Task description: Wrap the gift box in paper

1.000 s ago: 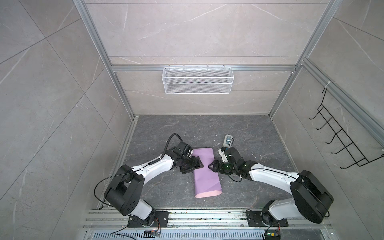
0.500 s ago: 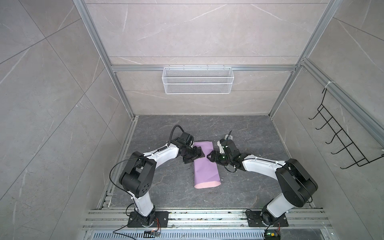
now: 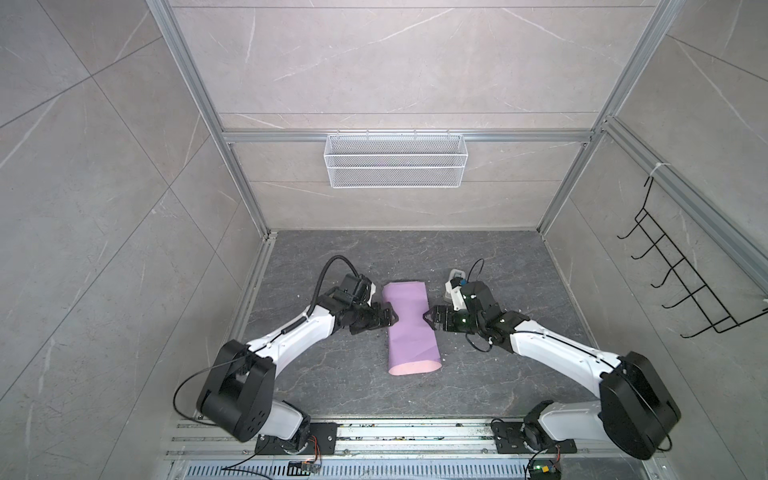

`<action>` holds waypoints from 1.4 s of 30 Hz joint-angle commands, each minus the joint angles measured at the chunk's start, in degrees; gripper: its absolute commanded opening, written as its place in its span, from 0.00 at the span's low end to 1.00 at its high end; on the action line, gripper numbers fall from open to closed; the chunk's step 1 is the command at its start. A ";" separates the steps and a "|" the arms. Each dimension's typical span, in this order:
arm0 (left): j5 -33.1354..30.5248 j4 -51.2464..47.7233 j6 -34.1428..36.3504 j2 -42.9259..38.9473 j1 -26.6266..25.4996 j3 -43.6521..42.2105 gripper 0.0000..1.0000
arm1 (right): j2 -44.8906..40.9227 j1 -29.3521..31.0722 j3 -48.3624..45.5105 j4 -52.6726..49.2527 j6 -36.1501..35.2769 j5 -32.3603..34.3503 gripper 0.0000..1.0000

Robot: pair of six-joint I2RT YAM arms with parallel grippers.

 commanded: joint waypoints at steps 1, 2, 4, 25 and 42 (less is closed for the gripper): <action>0.78 4.43 1.72 -2.69 -2.14 -4.59 0.95 | -0.43 3.85 -1.84 -4.54 -1.89 0.24 0.94; 1.04 4.91 1.88 -2.88 -2.81 -5.26 0.93 | 0.16 4.81 -1.86 -4.73 -1.87 0.96 0.93; 0.62 5.07 2.75 -2.93 -5.03 -5.95 0.91 | 1.46 6.68 -2.26 -4.78 -2.15 2.56 0.91; -4.48 9.73 6.28 2.07 -7.99 -8.06 0.75 | 7.41 8.37 -2.91 -3.08 -5.85 8.37 0.66; -8.67 12.14 4.59 7.44 -8.47 -7.80 0.72 | 11.04 8.55 -2.73 -0.70 -1.74 11.56 0.50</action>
